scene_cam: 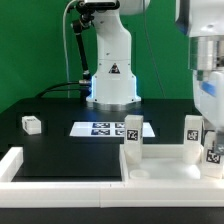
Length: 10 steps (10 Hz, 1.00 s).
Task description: Assemble square table
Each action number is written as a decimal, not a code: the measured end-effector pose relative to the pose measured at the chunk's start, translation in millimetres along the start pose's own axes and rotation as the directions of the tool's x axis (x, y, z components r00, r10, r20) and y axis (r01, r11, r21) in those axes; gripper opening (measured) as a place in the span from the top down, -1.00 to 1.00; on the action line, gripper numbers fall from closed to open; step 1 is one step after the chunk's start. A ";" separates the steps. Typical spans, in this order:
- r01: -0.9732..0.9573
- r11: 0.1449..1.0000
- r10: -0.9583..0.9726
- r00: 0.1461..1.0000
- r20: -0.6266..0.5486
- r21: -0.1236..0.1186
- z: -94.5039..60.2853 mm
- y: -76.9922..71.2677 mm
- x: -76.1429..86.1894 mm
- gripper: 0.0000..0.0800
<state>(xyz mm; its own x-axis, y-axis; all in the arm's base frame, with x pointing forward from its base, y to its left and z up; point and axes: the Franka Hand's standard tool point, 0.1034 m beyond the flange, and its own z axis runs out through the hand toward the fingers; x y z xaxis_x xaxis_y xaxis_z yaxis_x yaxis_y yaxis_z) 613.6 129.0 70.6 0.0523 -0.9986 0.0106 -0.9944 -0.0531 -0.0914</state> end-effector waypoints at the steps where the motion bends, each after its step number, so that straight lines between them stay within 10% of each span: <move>1: 0.092 0.996 -0.092 0.996 -0.001 0.000 0.1 -0.3 1.9 -0.61; 4: 0.284 0.959 -0.284 0.959 -0.002 -0.001 0.4 -0.4 3.4 -0.62; 7: 0.693 0.721 -0.693 0.720 -0.036 -0.015 -0.8 -6.5 7.0 -0.62; 10: 0.686 0.727 -0.686 0.726 -0.036 -0.016 -0.3 -6.2 7.5 -0.55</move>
Offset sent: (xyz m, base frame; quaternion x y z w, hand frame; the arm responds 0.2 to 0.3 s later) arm 0.0000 0.0000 0.0000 0.0000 0.0000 -0.1938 0.9810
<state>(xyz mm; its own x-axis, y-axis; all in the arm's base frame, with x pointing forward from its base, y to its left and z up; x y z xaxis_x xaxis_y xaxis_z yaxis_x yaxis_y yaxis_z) 620.2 121.8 71.5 0.7173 -0.6886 0.1061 -0.6885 -0.7239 -0.0434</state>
